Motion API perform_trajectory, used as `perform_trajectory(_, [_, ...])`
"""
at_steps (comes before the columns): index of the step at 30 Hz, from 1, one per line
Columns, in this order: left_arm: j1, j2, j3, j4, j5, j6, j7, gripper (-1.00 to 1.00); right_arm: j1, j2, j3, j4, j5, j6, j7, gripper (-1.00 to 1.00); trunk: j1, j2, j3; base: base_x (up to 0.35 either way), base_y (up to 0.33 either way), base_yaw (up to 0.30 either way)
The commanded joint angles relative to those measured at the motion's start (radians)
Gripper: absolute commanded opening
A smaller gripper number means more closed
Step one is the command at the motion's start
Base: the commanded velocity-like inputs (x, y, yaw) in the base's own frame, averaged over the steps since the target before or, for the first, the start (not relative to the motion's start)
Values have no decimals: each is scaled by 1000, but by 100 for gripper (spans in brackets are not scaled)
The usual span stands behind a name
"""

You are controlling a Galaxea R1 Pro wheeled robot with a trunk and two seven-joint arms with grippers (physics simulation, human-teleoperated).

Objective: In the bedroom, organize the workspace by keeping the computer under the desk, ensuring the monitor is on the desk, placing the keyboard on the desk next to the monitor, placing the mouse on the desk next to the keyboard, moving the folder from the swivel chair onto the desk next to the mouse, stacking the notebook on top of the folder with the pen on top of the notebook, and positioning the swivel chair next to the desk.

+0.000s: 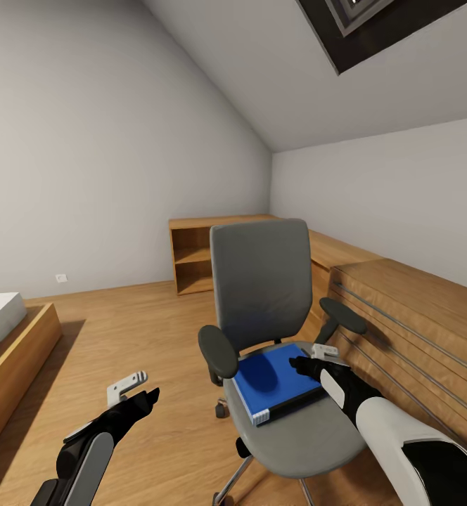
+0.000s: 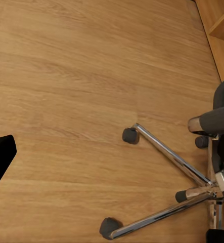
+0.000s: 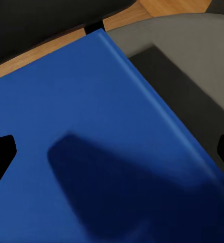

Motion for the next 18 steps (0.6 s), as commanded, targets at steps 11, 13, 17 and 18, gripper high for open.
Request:
perform_trajectory(11, [-1,0,-1,0,9,2,9,100,0,-1,8,-2,-9,5,0,100,0,0,-1,0,0,0])
perform_trajectory(13, [-1,0,-1,0,8,2,9,100,0,-1,8,-2,-9,5,0,100,0,0,-1,0,0,0])
perform_trajectory(17, [-1,0,-1,0,8,2,11,100,0,-1,8,-2,-9,3,0,100,7,-14,-7,0,0,0])
perform_trajectory(18, [-1,0,-1,0,8,2,11,100,0,-1,8,-2,-9,3,0,100,7,-14,-7,0,0,0])
